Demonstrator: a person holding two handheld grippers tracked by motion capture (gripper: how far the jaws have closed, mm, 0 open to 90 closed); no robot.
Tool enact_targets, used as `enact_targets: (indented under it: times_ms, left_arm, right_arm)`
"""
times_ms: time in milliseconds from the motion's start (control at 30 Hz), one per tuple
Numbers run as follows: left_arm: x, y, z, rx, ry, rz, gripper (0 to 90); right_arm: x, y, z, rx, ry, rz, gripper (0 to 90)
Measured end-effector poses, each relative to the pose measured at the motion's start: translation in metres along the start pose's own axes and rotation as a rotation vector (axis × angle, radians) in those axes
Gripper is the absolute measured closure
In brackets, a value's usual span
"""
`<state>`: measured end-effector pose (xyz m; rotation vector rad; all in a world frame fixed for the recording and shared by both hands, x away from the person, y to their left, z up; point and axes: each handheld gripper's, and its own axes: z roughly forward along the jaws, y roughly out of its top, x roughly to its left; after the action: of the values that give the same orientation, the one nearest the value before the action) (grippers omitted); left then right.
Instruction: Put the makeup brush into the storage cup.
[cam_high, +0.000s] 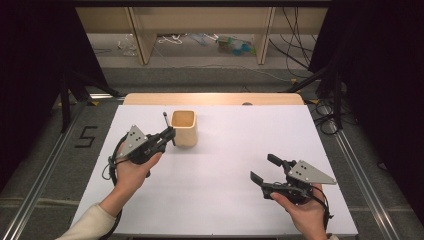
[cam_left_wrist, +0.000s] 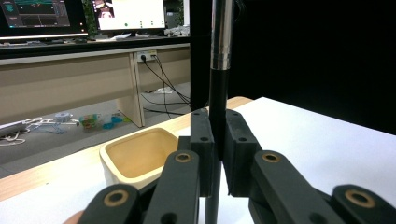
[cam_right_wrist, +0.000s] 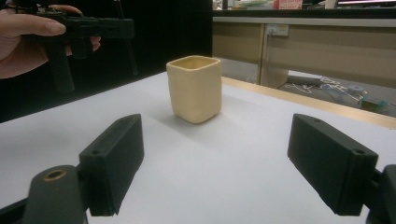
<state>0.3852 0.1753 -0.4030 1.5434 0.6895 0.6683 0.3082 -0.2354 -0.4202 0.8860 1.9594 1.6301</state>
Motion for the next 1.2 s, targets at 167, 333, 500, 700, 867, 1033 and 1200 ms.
enact_targets:
  times_ms: [167,333,500,700,867,1033,1200]
  left_arm:
    - [0.0,0.001,0.002,0.002,0.006,-0.001,83.9]
    - [0.002,0.003,0.005,-0.001,0.007,-0.001,83.9]
    - [0.004,0.004,0.008,-0.001,0.01,0.0,83.9]
    - [0.005,0.004,0.011,0.004,0.011,0.002,83.9]
    - [0.007,0.005,0.013,0.002,0.013,0.002,83.9]
    - [0.008,0.007,0.015,0.003,0.016,0.003,83.9]
    - [0.008,0.008,0.017,0.002,0.016,-0.003,83.9]
  right_arm:
    - [0.0,-0.001,0.001,-0.008,0.012,0.014,19.7]
    - [0.0,-0.001,0.001,-0.003,0.009,0.011,19.6]
    - [0.0,-0.001,0.001,0.002,0.0,0.003,19.6]
    - [-0.001,-0.001,0.001,0.003,-0.002,0.006,19.6]
    - [0.0,-0.002,0.003,-0.001,0.009,0.007,19.6]
    - [-0.001,-0.002,0.003,-0.001,0.013,0.009,19.7]
    - [0.0,-0.002,0.002,0.003,0.01,0.007,19.7]
